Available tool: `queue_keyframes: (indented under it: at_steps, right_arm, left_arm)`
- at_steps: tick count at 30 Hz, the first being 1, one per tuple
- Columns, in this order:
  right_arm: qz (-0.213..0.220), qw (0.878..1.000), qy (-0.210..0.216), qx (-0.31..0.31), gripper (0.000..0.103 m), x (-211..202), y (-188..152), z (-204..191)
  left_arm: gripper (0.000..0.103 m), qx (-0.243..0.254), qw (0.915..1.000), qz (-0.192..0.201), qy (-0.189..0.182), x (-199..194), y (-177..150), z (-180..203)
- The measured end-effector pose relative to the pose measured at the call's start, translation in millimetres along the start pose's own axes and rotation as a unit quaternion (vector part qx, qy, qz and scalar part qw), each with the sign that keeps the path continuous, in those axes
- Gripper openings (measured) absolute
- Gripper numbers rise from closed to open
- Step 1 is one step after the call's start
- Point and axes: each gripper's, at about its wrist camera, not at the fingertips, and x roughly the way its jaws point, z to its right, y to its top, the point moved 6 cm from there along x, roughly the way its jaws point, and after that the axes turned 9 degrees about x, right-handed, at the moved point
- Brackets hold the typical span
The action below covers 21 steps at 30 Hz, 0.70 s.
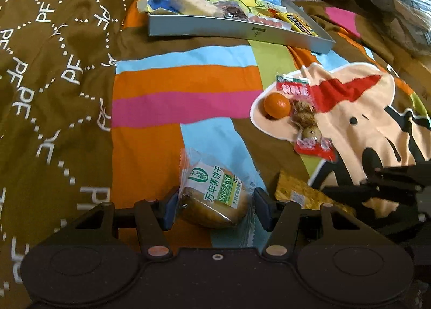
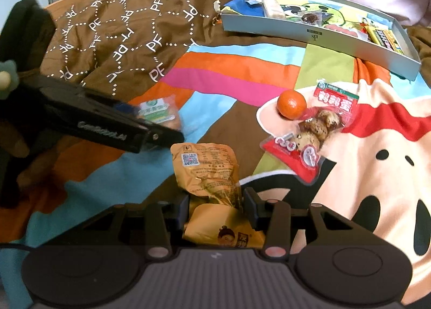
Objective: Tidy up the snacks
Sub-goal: 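Grasp and lift the cake packet with the left tool while the right tool grasps the gold packet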
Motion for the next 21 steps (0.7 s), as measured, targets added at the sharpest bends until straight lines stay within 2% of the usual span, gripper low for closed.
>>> queue_keyframes:
  at_steps: [4,8,11,16,19,20,21]
  right_arm:
    - [-0.003,1.0,0.015,0.01,0.053,-0.1,-0.2,4.0]
    - [-0.012,1.0,0.028,0.007,0.064,1.2,0.4,3.3]
    - [-0.018,0.999,0.027,0.0,0.065,4.1,0.2,1.5]
    - [-0.013,1.0,0.019,0.014,0.061,6.0,0.4,4.0]
    - [-0.003,1.0,0.004,0.003,0.058,5.5,-2.3,1.1]
    - [-0.001,1.0,0.0,-0.001,0.051,5.4,-2.9,0.4]
    - [0.002,1.0,-0.006,-0.005,0.048,5.1,-3.8,0.0]
  left_arm:
    - [0.06,0.001,1.0,-0.003,0.0,-1.8,-2.1,1.2]
    - [0.062,0.004,1.0,-0.003,-0.005,1.9,-1.3,0.3]
    - [0.063,0.017,0.9998,-0.003,-0.001,3.7,-0.6,2.6]
    - [0.063,0.033,0.9994,-0.004,0.002,5.1,-0.1,5.8]
    - [0.061,0.035,0.9994,-0.002,0.002,5.1,0.1,5.4]
    - [0.06,0.036,0.9994,-0.001,-0.001,5.0,0.3,5.8]
    - [0.059,0.036,0.9993,0.002,-0.002,4.8,0.5,6.4]
